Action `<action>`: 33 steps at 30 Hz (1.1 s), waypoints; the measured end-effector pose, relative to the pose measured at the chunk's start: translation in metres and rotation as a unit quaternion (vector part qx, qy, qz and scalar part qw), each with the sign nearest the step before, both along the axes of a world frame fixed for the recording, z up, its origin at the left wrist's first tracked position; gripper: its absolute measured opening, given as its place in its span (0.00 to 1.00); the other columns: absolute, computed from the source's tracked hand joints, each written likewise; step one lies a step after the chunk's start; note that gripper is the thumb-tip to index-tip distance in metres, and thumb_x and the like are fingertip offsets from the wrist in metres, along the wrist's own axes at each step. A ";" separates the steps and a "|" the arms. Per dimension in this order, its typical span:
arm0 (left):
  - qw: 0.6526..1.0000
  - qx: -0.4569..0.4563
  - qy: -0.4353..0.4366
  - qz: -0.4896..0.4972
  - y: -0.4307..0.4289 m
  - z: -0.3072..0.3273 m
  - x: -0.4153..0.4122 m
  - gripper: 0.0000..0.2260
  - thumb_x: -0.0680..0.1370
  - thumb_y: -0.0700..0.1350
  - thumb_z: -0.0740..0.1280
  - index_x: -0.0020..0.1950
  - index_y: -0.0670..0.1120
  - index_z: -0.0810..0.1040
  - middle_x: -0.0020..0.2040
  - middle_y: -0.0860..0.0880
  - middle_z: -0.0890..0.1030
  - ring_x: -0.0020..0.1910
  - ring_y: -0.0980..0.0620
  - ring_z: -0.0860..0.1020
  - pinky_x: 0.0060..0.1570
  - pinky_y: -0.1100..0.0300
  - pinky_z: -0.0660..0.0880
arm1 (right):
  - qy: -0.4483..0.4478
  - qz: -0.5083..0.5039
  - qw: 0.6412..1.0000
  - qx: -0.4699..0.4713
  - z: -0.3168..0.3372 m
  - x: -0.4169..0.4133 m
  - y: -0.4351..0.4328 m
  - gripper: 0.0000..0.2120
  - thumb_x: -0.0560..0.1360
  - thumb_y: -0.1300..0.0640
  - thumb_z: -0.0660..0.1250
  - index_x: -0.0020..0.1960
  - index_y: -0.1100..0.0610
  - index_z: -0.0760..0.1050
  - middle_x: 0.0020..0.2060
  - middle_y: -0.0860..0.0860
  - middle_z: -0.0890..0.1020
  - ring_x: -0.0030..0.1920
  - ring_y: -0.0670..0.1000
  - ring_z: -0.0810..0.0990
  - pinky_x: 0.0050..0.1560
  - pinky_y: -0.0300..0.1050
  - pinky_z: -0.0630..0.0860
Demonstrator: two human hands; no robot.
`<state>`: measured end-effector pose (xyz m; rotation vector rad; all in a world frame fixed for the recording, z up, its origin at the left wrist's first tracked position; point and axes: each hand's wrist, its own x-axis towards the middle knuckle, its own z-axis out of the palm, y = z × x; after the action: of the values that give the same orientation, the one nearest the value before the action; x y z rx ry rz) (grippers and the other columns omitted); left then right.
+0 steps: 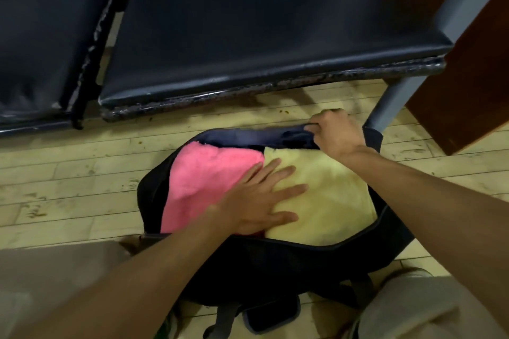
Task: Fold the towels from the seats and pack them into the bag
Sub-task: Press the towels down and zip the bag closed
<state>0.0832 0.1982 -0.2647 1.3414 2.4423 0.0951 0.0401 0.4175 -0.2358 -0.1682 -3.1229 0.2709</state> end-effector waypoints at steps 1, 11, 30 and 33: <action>1.000 0.006 0.007 0.005 0.000 -0.003 0.003 0.27 0.78 0.67 0.49 0.76 0.65 0.46 0.79 0.56 0.41 0.76 0.52 0.34 0.74 0.51 0.33 | 0.033 -0.013 0.999 -0.003 0.006 -0.001 0.000 0.12 0.81 0.50 0.60 0.52 0.53 0.81 0.47 0.57 0.82 0.48 0.61 0.79 0.40 0.46 0.66; 0.937 0.193 0.257 0.138 -0.046 0.051 -0.019 0.16 0.73 0.45 0.67 0.61 0.46 0.75 0.54 0.47 0.77 0.52 0.47 0.76 0.50 0.51 0.74 | 0.121 -0.040 0.991 -0.045 0.033 0.011 0.002 0.11 0.80 0.53 0.63 0.53 0.54 0.83 0.48 0.56 0.81 0.49 0.62 0.78 0.41 0.46 0.66; 0.919 0.028 0.124 0.373 -0.148 0.052 -0.074 0.09 0.81 0.42 0.59 0.58 0.42 0.75 0.57 0.42 0.76 0.54 0.38 0.77 0.50 0.47 0.74 | -0.155 0.316 0.933 -0.071 0.004 0.029 -0.187 0.41 0.76 0.34 0.60 0.79 0.46 0.44 0.79 0.43 0.44 0.78 0.47 0.43 0.77 0.52 0.47; 0.914 0.096 0.128 0.374 -0.149 0.053 -0.075 0.08 0.81 0.42 0.59 0.57 0.41 0.74 0.55 0.40 0.77 0.51 0.36 0.77 0.46 0.47 0.72 | -0.172 0.298 0.937 -0.064 -0.018 0.023 -0.199 0.42 0.75 0.32 0.59 0.79 0.43 0.40 0.77 0.40 0.37 0.77 0.45 0.34 0.77 0.54 0.37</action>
<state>0.0079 0.0496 -0.2120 0.4165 3.1077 0.3751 0.0628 0.2185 -0.2537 0.8357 -3.4068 0.4886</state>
